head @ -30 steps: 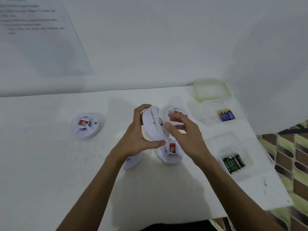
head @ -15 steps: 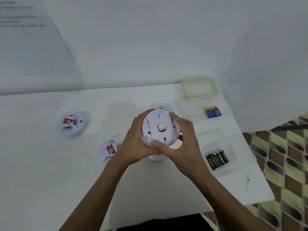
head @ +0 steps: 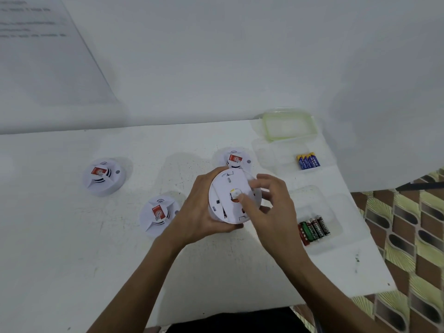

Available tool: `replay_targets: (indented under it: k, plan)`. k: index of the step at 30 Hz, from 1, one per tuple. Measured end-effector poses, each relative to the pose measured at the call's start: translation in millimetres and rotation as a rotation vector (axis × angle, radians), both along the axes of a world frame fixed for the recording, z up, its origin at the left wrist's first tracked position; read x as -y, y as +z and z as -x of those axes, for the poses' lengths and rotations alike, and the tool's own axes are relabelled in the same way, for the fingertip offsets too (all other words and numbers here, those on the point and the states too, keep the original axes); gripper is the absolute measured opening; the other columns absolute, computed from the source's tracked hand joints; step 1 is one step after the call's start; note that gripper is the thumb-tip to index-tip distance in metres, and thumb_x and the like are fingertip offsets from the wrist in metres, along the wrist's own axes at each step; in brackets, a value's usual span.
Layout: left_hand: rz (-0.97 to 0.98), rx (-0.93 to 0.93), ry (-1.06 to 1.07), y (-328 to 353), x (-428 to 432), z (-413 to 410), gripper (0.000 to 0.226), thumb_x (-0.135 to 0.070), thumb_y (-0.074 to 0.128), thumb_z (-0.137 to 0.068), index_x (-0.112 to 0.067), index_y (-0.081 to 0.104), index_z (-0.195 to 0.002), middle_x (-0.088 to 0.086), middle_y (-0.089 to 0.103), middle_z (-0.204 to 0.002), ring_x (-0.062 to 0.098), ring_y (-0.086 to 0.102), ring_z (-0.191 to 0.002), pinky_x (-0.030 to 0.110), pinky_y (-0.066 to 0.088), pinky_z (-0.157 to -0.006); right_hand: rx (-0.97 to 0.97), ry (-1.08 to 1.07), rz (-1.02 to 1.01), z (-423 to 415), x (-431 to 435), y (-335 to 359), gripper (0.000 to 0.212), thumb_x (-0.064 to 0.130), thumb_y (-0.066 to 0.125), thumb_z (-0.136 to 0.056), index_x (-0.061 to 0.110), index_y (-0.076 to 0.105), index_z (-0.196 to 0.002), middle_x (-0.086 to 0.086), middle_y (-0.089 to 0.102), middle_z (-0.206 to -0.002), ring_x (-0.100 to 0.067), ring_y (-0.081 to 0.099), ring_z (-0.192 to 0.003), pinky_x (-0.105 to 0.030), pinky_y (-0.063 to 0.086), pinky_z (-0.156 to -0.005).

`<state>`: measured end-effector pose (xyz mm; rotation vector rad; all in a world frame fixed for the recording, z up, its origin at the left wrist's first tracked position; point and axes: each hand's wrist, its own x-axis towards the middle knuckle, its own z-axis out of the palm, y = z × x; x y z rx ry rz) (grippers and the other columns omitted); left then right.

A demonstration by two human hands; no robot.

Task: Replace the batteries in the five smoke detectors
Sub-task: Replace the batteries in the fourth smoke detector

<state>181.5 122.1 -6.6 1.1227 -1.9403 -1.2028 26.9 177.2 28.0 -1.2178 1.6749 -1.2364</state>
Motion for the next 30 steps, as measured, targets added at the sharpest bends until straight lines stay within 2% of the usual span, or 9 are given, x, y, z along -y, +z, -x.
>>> replay_targets:
  k: [3, 6, 10, 12, 14, 17, 20, 25, 30]
  plan:
    - [-0.061, -0.043, 0.010, -7.7, -3.9, 0.4, 0.081, -0.095, 0.052, -0.045, -0.077, 0.024, -0.119, -0.052, 0.039, -0.120, -0.018, 0.038, -0.115, 0.025, 0.026, -0.107, -0.004, -0.019, -0.089, 4.2, 6.7, 5.7, 0.017, 0.019, 0.074, -0.083, 0.016, 0.063, -0.095, 0.010, 0.052, -0.120, -0.002, 0.059, -0.101, -0.012, 0.051, -0.069]
    - [-0.084, 0.009, 0.006, -8.8, 0.1, -2.7, 0.078, -0.098, 0.049, -0.040, -0.084, 0.022, -0.112, -0.063, 0.029, -0.112, -0.021, 0.038, -0.111, 0.022, 0.026, -0.106, -0.030, 0.009, -0.172, 5.6, 12.2, 11.8, 0.015, 0.020, 0.074, -0.081, 0.015, 0.063, -0.090, 0.010, 0.052, -0.120, -0.005, 0.057, -0.106, -0.022, 0.051, -0.082]
    - [-0.026, 0.097, 0.051, -9.4, 2.3, -6.9, 0.094, -0.071, 0.076, -0.052, -0.068, 0.020, -0.128, -0.020, 0.043, -0.134, 0.003, 0.043, -0.122, 0.021, 0.034, -0.103, -0.125, 0.072, -0.153, 2.6, 13.9, 18.2, 0.012, 0.018, 0.073, -0.080, 0.017, 0.061, -0.084, 0.013, 0.049, -0.117, -0.009, 0.049, -0.115, -0.022, 0.040, -0.090]
    - [0.009, 0.141, 0.067, -9.3, 1.9, -9.3, 0.102, -0.060, 0.083, -0.053, -0.061, 0.018, -0.132, -0.012, 0.043, -0.136, 0.002, 0.043, -0.123, 0.017, 0.036, -0.100, -0.134, 0.135, -0.107, 2.8, 13.7, 22.2, 0.013, 0.016, 0.073, -0.081, 0.018, 0.060, -0.080, 0.011, 0.056, -0.110, -0.008, 0.054, -0.106, -0.015, 0.041, -0.084]
    - [0.043, 0.069, 0.073, -9.9, 2.8, -10.4, 0.084, -0.078, 0.068, -0.056, -0.071, 0.019, -0.124, -0.033, 0.043, -0.127, -0.014, 0.041, -0.118, 0.007, 0.031, -0.100, -0.019, 0.238, -0.099, 7.1, 14.8, 28.1, 0.012, 0.013, 0.073, -0.084, 0.017, 0.062, -0.079, 0.005, 0.065, -0.094, -0.011, 0.063, -0.088, -0.017, 0.049, -0.074]
    - [0.069, 0.009, 0.092, -9.2, 3.0, -16.9, 0.073, -0.078, 0.060, -0.065, -0.063, 0.026, -0.127, -0.048, 0.036, -0.125, -0.018, 0.038, -0.119, 0.002, 0.027, -0.100, 0.109, 0.282, -0.082, 23.3, 22.6, 35.4, 0.013, 0.009, 0.071, -0.085, 0.015, 0.063, -0.078, 0.006, 0.067, -0.075, -0.008, 0.062, -0.069, -0.019, 0.051, -0.064]
    - [0.101, -0.005, 0.136, -13.4, 7.1, -25.5, 0.081, -0.077, 0.066, -0.060, -0.057, 0.028, -0.128, -0.044, 0.036, -0.128, -0.007, 0.041, -0.123, 0.011, 0.032, -0.104, -0.170, 0.194, -0.051, 45.2, 40.6, 25.4, 0.014, 0.014, 0.070, -0.087, 0.019, 0.060, -0.078, 0.010, 0.064, -0.076, -0.006, 0.059, -0.069, -0.015, 0.047, -0.062]
    - [0.050, -0.012, 0.173, -18.7, 9.4, -31.5, 0.097, -0.074, 0.074, -0.051, -0.047, 0.028, -0.132, -0.015, 0.043, -0.136, 0.014, 0.045, -0.126, 0.039, 0.043, -0.106, -0.746, 0.321, -0.096, 63.3, 64.1, -23.5, 0.010, 0.016, 0.062, -0.089, 0.015, 0.055, -0.083, 0.003, 0.059, -0.083, -0.018, 0.055, -0.077, -0.034, 0.049, -0.068]
    - [0.025, -0.024, 0.181, -12.1, 8.1, -28.5, 0.094, -0.066, 0.078, -0.052, -0.054, 0.026, -0.130, -0.020, 0.042, -0.135, 0.007, 0.045, -0.126, 0.034, 0.043, -0.105, -1.065, 0.545, -0.139, 62.2, 71.6, -53.0, 0.005, 0.015, 0.052, -0.092, 0.012, 0.055, -0.090, -0.004, 0.057, -0.091, -0.021, 0.050, -0.083, -0.034, 0.046, -0.067]
